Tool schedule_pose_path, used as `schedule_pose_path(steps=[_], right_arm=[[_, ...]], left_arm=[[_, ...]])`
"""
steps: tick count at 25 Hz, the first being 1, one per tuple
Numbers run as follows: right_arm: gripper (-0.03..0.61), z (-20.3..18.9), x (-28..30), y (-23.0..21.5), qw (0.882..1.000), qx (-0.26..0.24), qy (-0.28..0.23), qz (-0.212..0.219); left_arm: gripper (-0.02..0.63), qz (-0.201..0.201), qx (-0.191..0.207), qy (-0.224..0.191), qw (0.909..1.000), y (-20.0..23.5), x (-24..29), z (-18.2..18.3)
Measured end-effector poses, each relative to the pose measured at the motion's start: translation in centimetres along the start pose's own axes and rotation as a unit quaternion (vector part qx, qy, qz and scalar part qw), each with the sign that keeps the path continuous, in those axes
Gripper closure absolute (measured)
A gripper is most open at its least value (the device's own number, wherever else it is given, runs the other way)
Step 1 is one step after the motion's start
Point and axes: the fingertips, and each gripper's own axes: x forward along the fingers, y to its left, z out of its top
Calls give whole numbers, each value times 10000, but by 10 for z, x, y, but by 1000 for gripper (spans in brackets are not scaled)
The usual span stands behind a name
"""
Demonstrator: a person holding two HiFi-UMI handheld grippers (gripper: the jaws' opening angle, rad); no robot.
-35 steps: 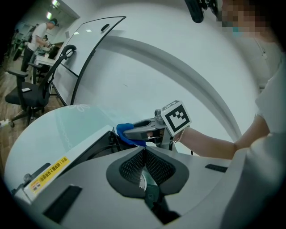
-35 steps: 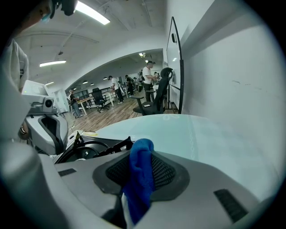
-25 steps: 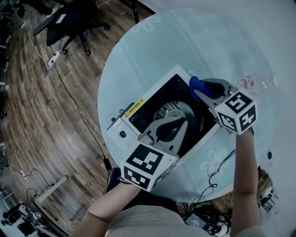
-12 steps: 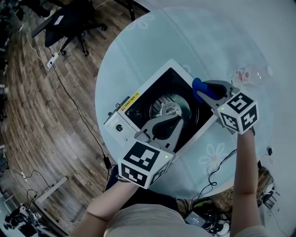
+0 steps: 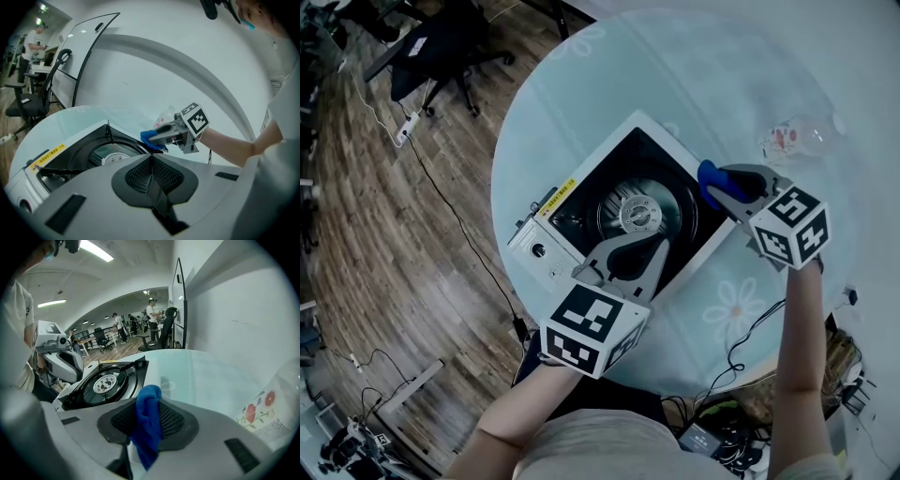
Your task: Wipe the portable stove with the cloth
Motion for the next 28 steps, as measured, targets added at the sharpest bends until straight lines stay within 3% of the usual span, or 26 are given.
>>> schedule_pose_path(steps=[28], right_arm=[[454, -53, -44, 0, 9877, 1145, -247, -1032]], left_arm=[[595, -525, 405, 475, 9967, -11, -10, -23]])
